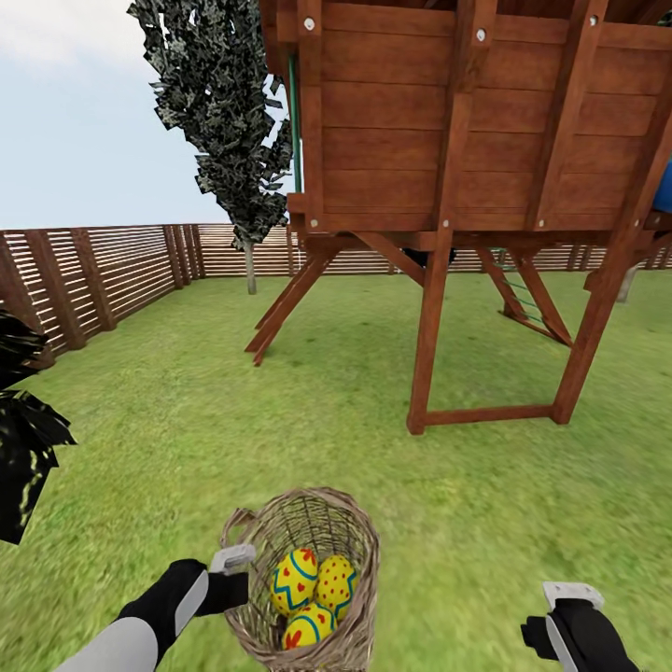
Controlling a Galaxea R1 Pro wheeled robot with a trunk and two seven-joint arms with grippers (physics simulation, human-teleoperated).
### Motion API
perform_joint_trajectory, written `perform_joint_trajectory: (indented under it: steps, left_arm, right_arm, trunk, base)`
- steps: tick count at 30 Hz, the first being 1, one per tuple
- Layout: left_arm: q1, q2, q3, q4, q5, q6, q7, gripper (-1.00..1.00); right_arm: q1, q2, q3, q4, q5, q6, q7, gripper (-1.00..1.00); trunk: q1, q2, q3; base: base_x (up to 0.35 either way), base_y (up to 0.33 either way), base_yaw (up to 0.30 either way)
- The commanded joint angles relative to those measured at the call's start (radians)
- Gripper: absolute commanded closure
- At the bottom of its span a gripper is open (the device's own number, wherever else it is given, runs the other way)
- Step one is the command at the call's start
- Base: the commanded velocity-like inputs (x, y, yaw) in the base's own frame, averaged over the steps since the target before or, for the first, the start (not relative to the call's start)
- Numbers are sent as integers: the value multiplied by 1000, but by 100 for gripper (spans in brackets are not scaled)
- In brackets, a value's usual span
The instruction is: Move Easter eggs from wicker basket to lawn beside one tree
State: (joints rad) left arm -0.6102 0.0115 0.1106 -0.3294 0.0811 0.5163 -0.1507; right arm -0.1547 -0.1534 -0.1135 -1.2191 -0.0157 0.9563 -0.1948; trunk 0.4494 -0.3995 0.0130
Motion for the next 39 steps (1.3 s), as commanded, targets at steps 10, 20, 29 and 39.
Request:
perform_joint_trajectory:
  steps: [10, 20, 29, 39]
  left_arm:
    - [0, 4, 12, -29, 70, 8, -3, 100]
    - [0, 4, 12, -29, 69, 8, 0, 100]
    - [0, 2, 31, -30, 83, 8, -1, 100]
    - [0, 5, 32, -30, 80, 8, 1, 100]
  right_arm:
    - [0, -1, -1, 25, -6, -32, -1, -100]
    - [0, -8, -7, 16, -16, -33, -2, -100]
    - [0, -12, -9, -15, -14, -25, -2, -100]
    - [0, -12, -10, -13, -15, -25, -3, -100]
  trunk:
    - [1, -1, 0]
    - [1, -1, 0]
    - [1, -1, -3]
    - [1, -1, -3]
  base:
    - [313, 0, 82]
    - [330, 0, 174]
    - [324, 142, 24]
    - [325, 44, 173]
